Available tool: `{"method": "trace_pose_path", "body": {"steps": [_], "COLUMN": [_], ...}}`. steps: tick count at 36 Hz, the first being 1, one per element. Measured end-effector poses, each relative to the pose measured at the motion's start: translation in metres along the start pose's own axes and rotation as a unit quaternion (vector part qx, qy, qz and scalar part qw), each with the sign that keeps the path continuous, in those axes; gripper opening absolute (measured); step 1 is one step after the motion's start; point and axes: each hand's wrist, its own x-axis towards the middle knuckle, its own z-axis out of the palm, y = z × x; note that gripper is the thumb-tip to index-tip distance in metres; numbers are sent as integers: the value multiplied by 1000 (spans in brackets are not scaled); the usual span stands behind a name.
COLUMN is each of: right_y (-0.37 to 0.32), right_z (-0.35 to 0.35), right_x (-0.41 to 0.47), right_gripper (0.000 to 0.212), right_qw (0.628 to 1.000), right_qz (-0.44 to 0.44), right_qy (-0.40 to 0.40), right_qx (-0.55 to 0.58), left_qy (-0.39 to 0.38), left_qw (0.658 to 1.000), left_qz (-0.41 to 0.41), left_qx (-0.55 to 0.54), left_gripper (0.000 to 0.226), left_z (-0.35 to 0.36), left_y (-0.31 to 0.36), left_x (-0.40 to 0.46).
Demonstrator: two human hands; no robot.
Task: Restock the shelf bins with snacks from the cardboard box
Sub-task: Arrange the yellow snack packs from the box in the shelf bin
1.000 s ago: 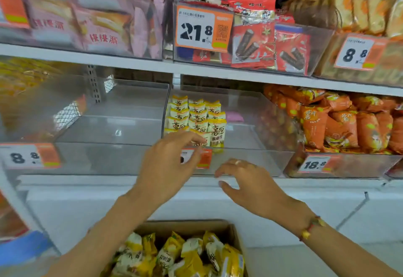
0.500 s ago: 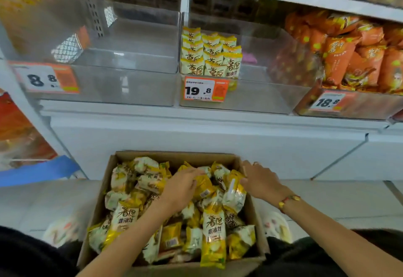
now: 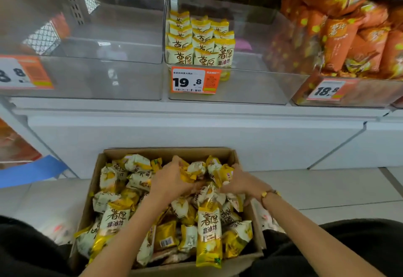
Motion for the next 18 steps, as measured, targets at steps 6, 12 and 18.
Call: {"method": "trace_pose_path", "body": {"steps": [6,12,18], "right_y": [-20,-29,-34], "right_z": [-31,-5,3], "right_x": [-8,-5,1], "right_gripper": [91,70,52], "right_qw": [983,934,866], "right_qz": [-18,-43,-21], "right_qy": [-6,-28,11], "right_qx": [180,352,499], "left_qy": [-147,-178,-129], "left_qw": [967,978,990], "left_qz": [50,36,-54], "left_qx": [-204,-98,-29], "left_gripper": [62,57,44], "left_z": [-30,-32,-31], "left_y": [-34,-55,-59], "left_x": [6,-8,-26]}}
